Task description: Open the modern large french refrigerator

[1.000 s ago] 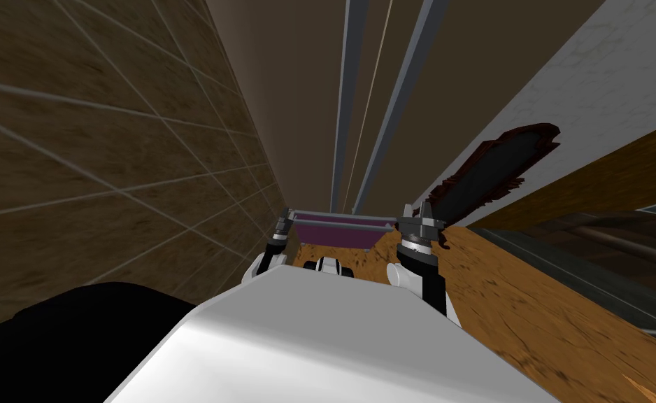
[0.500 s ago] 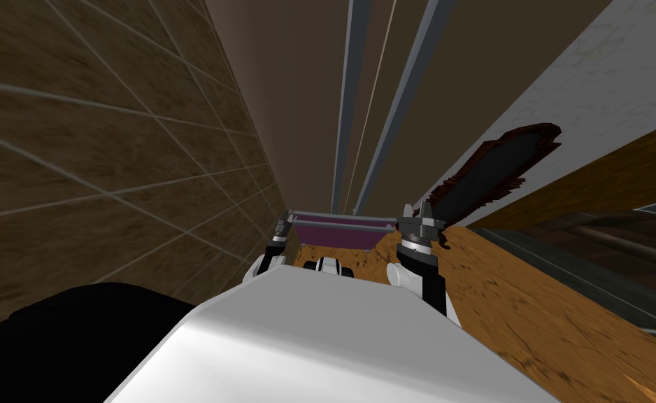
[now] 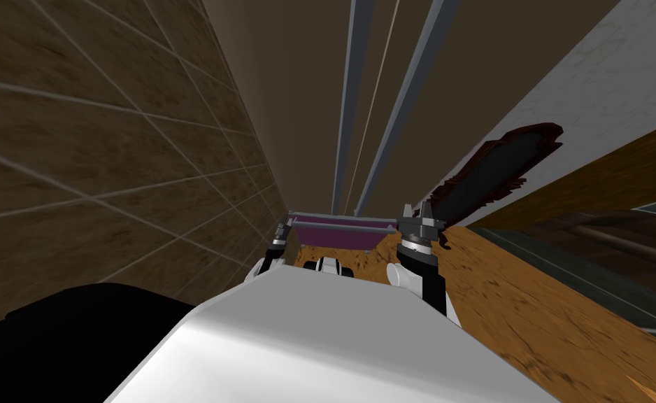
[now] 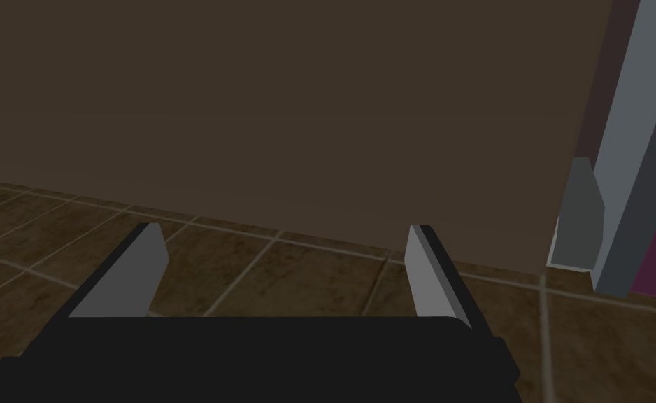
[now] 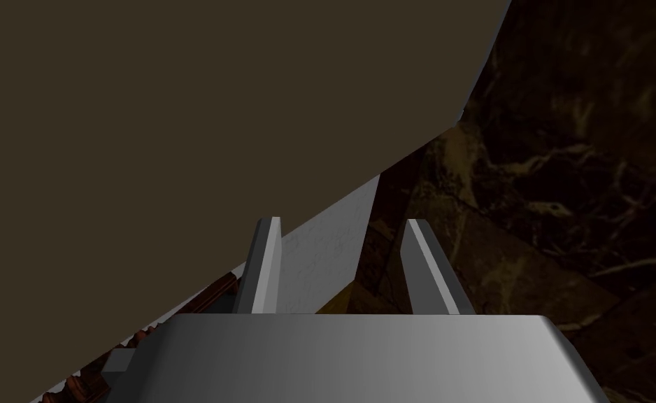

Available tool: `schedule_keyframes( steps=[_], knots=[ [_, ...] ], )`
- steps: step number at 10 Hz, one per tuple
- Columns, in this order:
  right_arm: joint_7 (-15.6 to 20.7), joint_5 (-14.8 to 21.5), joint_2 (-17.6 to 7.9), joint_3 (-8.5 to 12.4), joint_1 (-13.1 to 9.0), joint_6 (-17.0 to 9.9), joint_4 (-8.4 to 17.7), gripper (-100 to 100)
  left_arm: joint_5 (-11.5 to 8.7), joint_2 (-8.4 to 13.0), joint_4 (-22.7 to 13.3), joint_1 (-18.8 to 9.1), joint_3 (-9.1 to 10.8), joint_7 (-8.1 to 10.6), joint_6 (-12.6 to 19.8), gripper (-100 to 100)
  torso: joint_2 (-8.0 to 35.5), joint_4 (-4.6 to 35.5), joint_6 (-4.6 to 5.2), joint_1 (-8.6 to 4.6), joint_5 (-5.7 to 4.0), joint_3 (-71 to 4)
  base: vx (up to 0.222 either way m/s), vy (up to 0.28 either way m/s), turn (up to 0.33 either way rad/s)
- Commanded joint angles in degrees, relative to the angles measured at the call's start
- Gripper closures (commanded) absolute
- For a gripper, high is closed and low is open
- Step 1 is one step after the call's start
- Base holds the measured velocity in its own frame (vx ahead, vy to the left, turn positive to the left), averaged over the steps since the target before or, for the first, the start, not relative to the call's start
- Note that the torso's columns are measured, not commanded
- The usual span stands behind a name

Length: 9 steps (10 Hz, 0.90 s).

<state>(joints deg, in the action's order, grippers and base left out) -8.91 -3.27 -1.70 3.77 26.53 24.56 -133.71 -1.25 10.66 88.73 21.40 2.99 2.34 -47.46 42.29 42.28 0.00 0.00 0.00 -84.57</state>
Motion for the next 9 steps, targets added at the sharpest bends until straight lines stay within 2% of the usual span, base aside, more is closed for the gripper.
schedule_keyframes(
  steps=[1, 4, 9],
  knots=[
    [0.00, 0.00, 0.00, 0.00, 0.00, 0.00, 0.00, 0, -0.43, 0.11, -4.74, -0.67, 0.30, -0.05, -1.80, -100, -0.02, 0.00, 0.00, 0.00, 0.00, -0.01, 0.029, 0.011, -0.007],
    [0.00, 0.00, 0.00, 0.00, 0.00, 0.00, 0.00, 0, -0.99, 0.06, -10.24, -1.82, 0.59, -0.26, -4.92, -100, 0.01, 0.00, 0.00, -0.01, 0.00, 0.00, 0.033, 0.006, -0.011],
    [0.00, 0.00, 0.00, 0.00, 0.00, 0.00, 0.00, 0, -1.36, -0.10, -18.12, -2.94, 0.67, -0.50, -7.90, -100, -0.02, 0.00, 0.01, -0.01, -0.01, -0.01, 0.037, 0.004, -0.010]
  ],
)
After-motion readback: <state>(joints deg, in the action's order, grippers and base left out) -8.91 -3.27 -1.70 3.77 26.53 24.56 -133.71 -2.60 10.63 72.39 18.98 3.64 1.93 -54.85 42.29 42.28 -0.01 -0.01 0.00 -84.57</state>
